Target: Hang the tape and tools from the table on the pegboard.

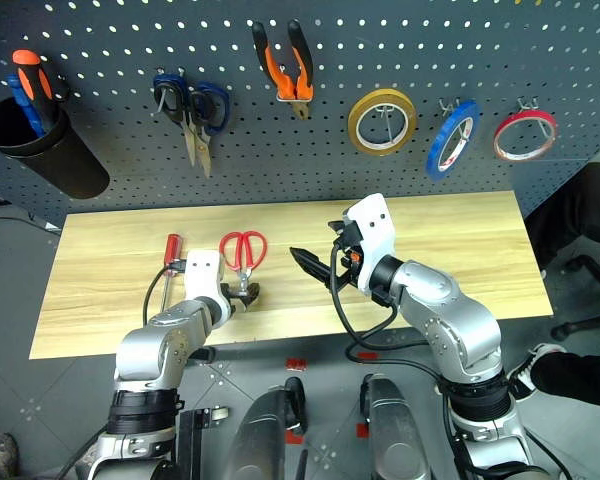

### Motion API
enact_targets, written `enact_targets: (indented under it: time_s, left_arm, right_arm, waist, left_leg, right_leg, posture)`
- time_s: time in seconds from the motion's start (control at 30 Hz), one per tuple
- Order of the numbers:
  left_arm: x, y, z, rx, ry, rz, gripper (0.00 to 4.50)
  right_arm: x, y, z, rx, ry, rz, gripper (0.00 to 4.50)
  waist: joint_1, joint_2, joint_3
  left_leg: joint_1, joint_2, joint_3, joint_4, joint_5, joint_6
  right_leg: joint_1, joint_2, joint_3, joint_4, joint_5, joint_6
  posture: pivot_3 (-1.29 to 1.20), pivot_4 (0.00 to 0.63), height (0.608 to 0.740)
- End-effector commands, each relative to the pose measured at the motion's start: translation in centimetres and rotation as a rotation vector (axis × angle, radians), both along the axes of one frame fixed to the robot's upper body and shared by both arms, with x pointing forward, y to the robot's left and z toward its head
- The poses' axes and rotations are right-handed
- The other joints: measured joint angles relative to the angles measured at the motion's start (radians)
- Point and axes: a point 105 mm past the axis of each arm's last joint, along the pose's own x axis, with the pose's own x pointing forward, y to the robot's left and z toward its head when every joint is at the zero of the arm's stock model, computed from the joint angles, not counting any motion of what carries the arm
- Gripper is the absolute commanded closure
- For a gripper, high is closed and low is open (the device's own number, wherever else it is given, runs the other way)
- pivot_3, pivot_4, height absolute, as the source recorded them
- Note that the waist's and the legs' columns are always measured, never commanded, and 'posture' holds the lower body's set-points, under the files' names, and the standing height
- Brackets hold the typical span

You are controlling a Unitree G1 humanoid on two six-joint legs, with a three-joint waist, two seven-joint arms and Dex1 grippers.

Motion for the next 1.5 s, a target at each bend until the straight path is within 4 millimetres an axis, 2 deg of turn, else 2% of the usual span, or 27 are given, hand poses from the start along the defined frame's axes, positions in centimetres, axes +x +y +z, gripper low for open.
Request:
enact_targets:
  time_s: [0.03, 0.13, 0.23, 0.63, 0.7, 0.87, 1.03, 1.17, 1.27, 1.5]
  left_arm:
    - [0.0, 0.6, -1.3, -0.017, 0.05, 0.052, 0.02]
    - [0.0, 0.7, -2.1, 0.014, 0.076, 0.038, 0.02]
    - [0.0, 0.9, -2.5, 0.014, 0.09, 0.037, 0.58]
    - [0.0, 1.9, -3.2, -0.005, 0.108, 0.01, 4.08]
    - [-0.1, 2.0, -3.0, 0.011, 0.098, -0.009, 4.16]
    - [-0.8, 1.2, -0.6, 0.087, 0.007, -0.166, 4.16]
    - [-1.3, -0.4, 4.6, 0.206, -0.26, -0.305, 4.16]
    - [-3.4, -1.0, 7.7, 0.301, -0.465, -0.362, 4.16]
    - [-5.0, -0.8, 8.7, 0.352, -0.554, -0.351, 4.16]
    - [-8.3, -0.8, 11.6, 0.476, -0.747, -0.321, 4.16]
  right_arm:
    - [-0.9, 0.1, 1.0, 0.035, -0.018, 0.026, 0.0]
    - [-0.8, -0.2, 1.0, 0.047, -0.002, 0.017, 0.0]
    - [-0.8, -0.4, 1.0, 0.049, 0.005, 0.01, 0.0]
    - [-1.0, -1.1, 1.4, -0.006, -0.029, -0.004, 0.0]
    - [-1.1, -1.1, 1.3, -0.013, -0.031, -0.005, 0.0]
    - [-1.3, -1.4, 1.2, -0.032, -0.041, -0.017, 0.0]
    - [-1.4, -1.8, 1.8, -0.017, -0.074, -0.024, 0.0]
    - [-2.5, -1.6, 4.0, 0.012, -0.227, 0.016, 0.0]
    - [-3.6, -1.3, 5.8, 0.005, -0.383, 0.04, 0.0]
    - [-5.1, -0.9, 7.6, -0.024, -0.578, 0.054, 0.0]
  waist:
    - [0.0, 0.0, 0.0]
    - [-0.001, 0.0, 0.0]
    - [-0.001, 0.0, 0.0]
    - [-0.001, 0.001, -0.001]
    - [-0.001, 0.001, -0.001]
    - [-0.004, 0.001, -0.001]
    - [-0.003, 0.001, -0.001]
    - [-0.006, 0.001, -0.001]
    - [-0.007, 0.001, -0.001]
    - [-0.005, 0.001, -0.001]
  left_leg:
    - [0.0, 0.0, 0.0, 0.0, 0.0, 0.0]
    - [0.003, 0.0, 0.001, 0.0, 0.0, 0.0]
    - [0.005, 0.0, 0.002, 0.0, 0.0, 0.0]
    - [0.006, 0.0, 0.002, 0.0, 0.0, -0.001]
    - [0.006, 0.0, 0.003, 0.0, 0.0, -0.001]
    - [0.006, 0.0, 0.003, -0.001, 0.0, -0.001]
    - [0.004, 0.001, 0.003, -0.002, 0.0, -0.001]
    - [0.004, 0.001, 0.003, -0.003, 0.0, -0.001]
    - [0.004, 0.001, 0.003, -0.005, 0.0, -0.001]
    - [0.003, 0.0, 0.003, -0.006, 0.0, 0.0]
  right_leg:
    - [0.0, 0.0, 0.0, 0.0, 0.0, 0.0]
    - [0.002, 0.0, 0.001, 0.001, 0.0, 0.0]
    - [0.003, 0.0, 0.002, 0.001, 0.0, 0.0]
    - [0.003, 0.0, 0.002, 0.003, 0.0, 0.0]
    - [0.003, 0.0, 0.002, 0.003, 0.0, 0.0]
    - [0.003, 0.0, 0.003, 0.003, 0.0, 0.0]
    - [0.002, 0.0, 0.003, 0.0, 0.0, 0.0]
    - [0.002, -0.001, 0.003, -0.002, 0.0, 0.0]
    - [0.002, 0.0, 0.003, -0.006, 0.0, 0.0]
    - [0.002, -0.001, 0.003, -0.007, 0.0, 0.0]
  posture:
    - [-0.18, 0.373, 0.74]
    - [-0.19, 0.374, 0.74]
    - [-0.2, 0.375, 0.74]
    - [-0.21, 0.372, 0.74]
    - [-0.21, 0.372, 0.74]
    - [-0.22, 0.369, 0.74]
    - [-0.21, 0.364, 0.74]
    - [-0.2, 0.36, 0.74]
    - [-0.2, 0.358, 0.74]
    - [-0.19, 0.351, 0.74]
